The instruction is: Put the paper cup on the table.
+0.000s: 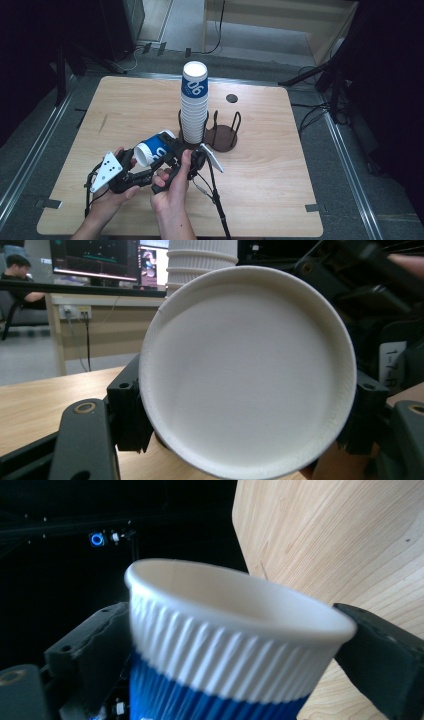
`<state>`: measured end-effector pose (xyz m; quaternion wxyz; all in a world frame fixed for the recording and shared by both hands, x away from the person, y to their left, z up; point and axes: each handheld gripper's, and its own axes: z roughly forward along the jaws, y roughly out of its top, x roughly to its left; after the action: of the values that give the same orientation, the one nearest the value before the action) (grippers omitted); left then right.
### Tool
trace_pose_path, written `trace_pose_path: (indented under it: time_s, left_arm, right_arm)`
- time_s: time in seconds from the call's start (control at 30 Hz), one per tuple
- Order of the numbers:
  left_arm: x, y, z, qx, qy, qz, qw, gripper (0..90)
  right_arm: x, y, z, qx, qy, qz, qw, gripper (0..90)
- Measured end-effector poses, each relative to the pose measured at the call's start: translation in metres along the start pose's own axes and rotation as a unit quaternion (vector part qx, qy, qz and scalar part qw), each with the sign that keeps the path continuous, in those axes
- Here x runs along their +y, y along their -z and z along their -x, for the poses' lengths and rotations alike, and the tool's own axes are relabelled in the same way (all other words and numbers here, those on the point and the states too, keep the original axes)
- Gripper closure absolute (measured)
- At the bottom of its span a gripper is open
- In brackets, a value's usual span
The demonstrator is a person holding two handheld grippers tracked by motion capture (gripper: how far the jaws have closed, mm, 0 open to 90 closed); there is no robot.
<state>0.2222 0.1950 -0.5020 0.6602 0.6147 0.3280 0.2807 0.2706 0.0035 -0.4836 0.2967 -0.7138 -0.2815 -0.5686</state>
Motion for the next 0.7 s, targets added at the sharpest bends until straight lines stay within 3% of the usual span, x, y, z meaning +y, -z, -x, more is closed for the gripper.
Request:
trace_pose_path:
  time_s: [0.4, 0.53, 0.7]
  left_arm:
    - [-0.001, 0.000, 0.001, -0.004, -0.011, -0.005, 0.9999, 25.2]
    - [0.002, 0.006, -0.002, -0.018, 0.005, -0.004, 0.9998, 25.9]
    - [0.004, 0.011, -0.006, -0.015, 0.007, -0.011, 0.9998, 25.1]
  right_arm:
    - [0.000, 0.003, 0.006, 0.017, -0.015, 0.003, 0.9997, 13.1]
    - [0.001, 0.004, 0.006, 0.017, -0.006, 0.014, 0.9997, 14.3]
    - [0.012, 0.010, 0.003, 0.006, 0.014, 0.041, 0.9990, 15.1]
